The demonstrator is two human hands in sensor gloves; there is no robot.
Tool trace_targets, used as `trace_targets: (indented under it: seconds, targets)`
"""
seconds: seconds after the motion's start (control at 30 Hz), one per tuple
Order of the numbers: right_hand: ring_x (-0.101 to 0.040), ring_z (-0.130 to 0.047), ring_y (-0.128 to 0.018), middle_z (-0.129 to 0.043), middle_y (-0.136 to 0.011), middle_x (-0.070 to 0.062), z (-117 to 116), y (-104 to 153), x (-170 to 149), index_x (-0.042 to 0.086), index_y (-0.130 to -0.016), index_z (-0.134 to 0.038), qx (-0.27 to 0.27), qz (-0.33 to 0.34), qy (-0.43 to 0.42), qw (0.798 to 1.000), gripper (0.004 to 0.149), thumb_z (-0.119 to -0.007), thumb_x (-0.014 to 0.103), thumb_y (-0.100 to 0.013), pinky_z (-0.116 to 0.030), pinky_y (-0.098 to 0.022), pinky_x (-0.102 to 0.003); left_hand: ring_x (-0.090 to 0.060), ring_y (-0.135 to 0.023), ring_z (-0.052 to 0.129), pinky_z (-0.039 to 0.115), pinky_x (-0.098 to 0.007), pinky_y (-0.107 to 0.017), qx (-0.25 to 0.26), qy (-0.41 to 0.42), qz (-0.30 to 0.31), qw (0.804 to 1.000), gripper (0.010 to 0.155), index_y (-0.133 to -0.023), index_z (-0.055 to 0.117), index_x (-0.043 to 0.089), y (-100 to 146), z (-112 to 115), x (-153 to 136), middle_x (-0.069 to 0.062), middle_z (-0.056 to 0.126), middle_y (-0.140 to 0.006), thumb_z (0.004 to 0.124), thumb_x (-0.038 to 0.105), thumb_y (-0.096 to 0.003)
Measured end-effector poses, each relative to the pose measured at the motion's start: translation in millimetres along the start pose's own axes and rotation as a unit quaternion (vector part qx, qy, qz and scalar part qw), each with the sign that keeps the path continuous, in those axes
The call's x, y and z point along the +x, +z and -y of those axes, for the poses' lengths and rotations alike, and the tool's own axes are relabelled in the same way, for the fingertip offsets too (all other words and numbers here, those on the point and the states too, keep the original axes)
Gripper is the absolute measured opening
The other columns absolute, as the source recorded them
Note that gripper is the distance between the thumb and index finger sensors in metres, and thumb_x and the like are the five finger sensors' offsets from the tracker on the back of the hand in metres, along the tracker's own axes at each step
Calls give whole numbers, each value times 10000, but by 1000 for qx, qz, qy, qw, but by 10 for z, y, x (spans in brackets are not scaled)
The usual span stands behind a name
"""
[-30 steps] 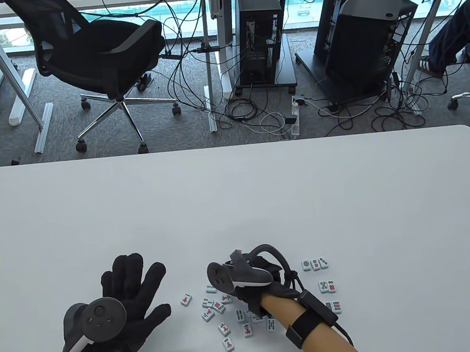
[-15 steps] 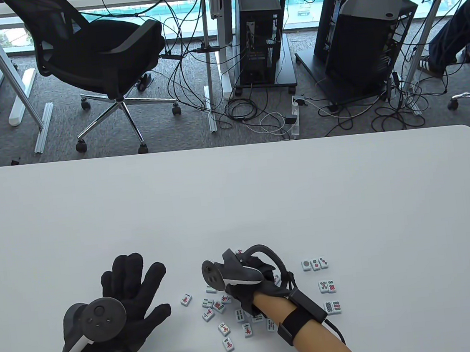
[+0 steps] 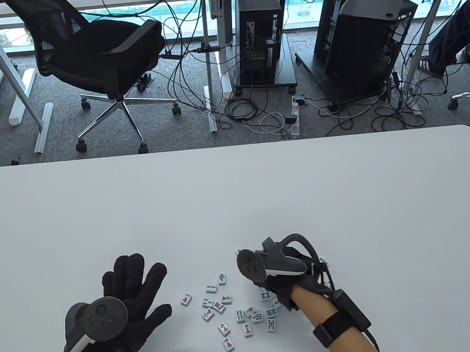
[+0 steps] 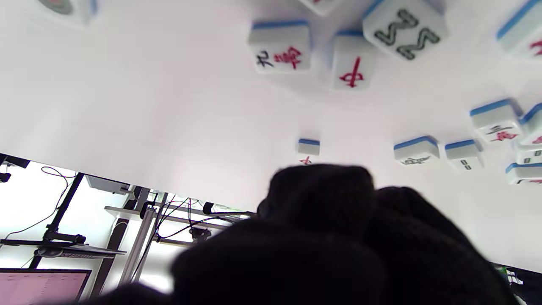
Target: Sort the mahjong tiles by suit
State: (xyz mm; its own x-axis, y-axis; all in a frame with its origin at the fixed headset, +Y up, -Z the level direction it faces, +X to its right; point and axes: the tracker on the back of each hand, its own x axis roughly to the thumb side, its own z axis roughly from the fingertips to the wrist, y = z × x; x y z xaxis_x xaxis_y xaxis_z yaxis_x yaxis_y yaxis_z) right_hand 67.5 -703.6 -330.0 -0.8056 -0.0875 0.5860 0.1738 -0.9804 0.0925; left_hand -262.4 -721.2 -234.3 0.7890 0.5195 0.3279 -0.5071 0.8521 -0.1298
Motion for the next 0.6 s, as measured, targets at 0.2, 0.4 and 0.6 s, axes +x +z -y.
trace_targets:
  seconds: [0.2,0.4,0.6]
  targets:
    - [-73,-888,-108,-984,-388,-3,-243,364,-287,44,-851,-794,28,-7,71,997,605,-892,391,-365,-817,-92,-248,-137,-1047,-226,-118,-505,-707,-4,-2,-1,1000,796,-1112,205,462,-8,18,-2,185,-140,-1100,559,755,-461]
    - [-75,-881,-97,-983,-372,-2,-520,511,-366,60,-851,-800,58,-17,77,995,594,-894,385,-362,-811,-83,-252,-138,-1047,-224,-116,-504,-708,-12,-7,-4,1000,794,-1110,207,463,-17,51,0,185,-137,-1100,560,754,-461]
    - [-73,-873,-84,-980,-357,2,-632,538,-381,67,-850,-802,63,-31,108,992,584,-887,383,-366,-805,-72,-252,-137,-1047,-225,-117,-504,-708,-13,-7,-5,1000,794,-1111,206,464,-18,51,5,186,-138,-1100,559,754,-462]
